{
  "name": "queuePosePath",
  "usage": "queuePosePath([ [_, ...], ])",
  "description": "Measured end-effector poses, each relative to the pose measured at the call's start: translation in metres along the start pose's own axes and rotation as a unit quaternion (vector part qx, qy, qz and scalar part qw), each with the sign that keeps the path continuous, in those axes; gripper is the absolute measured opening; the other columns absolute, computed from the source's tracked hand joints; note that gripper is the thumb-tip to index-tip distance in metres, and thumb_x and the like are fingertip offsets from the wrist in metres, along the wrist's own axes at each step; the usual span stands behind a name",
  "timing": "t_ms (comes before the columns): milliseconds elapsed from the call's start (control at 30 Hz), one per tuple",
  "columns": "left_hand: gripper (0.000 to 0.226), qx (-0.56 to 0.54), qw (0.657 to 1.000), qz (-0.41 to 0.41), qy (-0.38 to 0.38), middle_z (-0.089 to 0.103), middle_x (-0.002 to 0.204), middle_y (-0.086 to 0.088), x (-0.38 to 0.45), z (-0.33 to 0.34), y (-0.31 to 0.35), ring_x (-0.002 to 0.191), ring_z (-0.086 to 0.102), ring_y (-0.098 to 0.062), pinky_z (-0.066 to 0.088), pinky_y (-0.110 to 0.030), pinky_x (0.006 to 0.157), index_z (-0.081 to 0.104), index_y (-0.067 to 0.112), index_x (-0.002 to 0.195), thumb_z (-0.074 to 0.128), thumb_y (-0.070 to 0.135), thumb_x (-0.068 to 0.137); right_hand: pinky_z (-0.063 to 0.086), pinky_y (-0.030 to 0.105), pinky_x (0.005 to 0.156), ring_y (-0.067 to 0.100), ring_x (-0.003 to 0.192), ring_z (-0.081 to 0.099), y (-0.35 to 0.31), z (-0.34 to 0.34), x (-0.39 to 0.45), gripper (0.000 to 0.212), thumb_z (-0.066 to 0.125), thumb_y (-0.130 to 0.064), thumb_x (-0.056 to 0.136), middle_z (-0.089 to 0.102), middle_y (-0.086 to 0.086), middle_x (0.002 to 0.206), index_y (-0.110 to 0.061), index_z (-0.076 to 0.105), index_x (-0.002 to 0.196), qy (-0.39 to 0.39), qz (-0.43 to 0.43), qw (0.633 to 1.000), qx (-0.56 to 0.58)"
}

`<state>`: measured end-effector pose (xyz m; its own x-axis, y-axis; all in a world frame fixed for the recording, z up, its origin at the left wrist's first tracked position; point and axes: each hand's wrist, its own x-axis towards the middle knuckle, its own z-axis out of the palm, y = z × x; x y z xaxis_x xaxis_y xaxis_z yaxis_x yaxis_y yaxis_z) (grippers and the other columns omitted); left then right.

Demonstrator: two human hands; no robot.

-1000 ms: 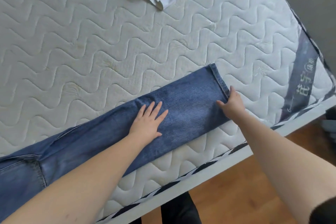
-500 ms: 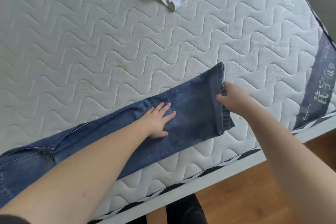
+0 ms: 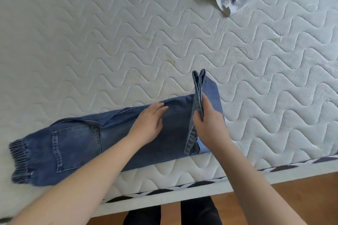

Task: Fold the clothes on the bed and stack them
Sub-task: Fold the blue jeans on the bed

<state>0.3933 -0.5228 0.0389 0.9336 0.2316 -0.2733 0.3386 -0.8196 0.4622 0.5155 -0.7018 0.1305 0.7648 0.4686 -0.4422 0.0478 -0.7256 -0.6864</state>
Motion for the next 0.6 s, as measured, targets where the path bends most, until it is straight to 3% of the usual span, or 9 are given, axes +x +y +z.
queuePosePath([
  [100,0.059,0.069,0.993,-0.079,0.06,0.038,0.153,-0.011,-0.041,-0.019,-0.048,0.144,0.031,-0.028,0.028,-0.042,0.117,0.04,0.008,0.147,0.058,0.013,0.091,0.034,0.031,0.046,0.018,0.054,0.05,-0.025,0.042,-0.004,0.057,0.041,-0.022,0.1,0.053,0.002,0.064,-0.035,0.022,0.152,-0.031,-0.007,0.999,-0.006],
  [267,0.064,0.128,0.971,-0.199,0.035,0.019,0.162,-0.012,-0.103,-0.024,-0.115,0.151,0.016,-0.028,0.019,-0.046,0.121,0.026,0.009,0.154,0.051,0.028,0.098,0.039,0.033,0.055,0.021,0.067,0.055,-0.053,0.115,-0.015,0.061,0.038,-0.022,0.099,0.055,-0.002,0.074,-0.035,0.013,0.153,-0.091,0.006,0.995,-0.036],
  [500,0.06,0.138,0.973,-0.177,-0.052,0.011,0.165,-0.002,-0.151,-0.016,-0.159,0.152,0.008,-0.02,0.01,-0.042,0.122,0.016,0.024,0.157,0.035,0.039,0.103,0.038,0.032,0.053,0.018,0.064,0.052,-0.072,0.195,-0.036,0.062,0.035,-0.019,0.1,0.052,-0.005,0.071,-0.034,0.008,0.154,-0.121,0.022,0.985,-0.122],
  [533,0.06,0.129,0.974,-0.176,-0.056,0.011,0.165,0.0,-0.153,-0.014,-0.16,0.152,0.009,-0.019,0.01,-0.041,0.122,0.015,0.024,0.158,0.035,0.038,0.103,0.037,0.032,0.053,0.018,0.064,0.052,-0.075,0.205,-0.036,0.063,0.034,-0.018,0.099,0.056,-0.003,0.074,-0.033,0.008,0.154,-0.119,0.027,0.984,-0.129],
  [600,0.059,0.095,0.978,-0.177,-0.051,0.013,0.165,0.0,-0.154,-0.012,-0.161,0.152,0.011,-0.019,0.01,-0.04,0.122,0.017,0.023,0.157,0.036,0.036,0.103,0.037,0.032,0.057,0.023,0.07,0.056,-0.081,0.227,-0.039,0.064,0.034,-0.015,0.099,0.066,0.004,0.1,-0.029,0.008,0.156,-0.124,0.024,0.98,-0.151],
])
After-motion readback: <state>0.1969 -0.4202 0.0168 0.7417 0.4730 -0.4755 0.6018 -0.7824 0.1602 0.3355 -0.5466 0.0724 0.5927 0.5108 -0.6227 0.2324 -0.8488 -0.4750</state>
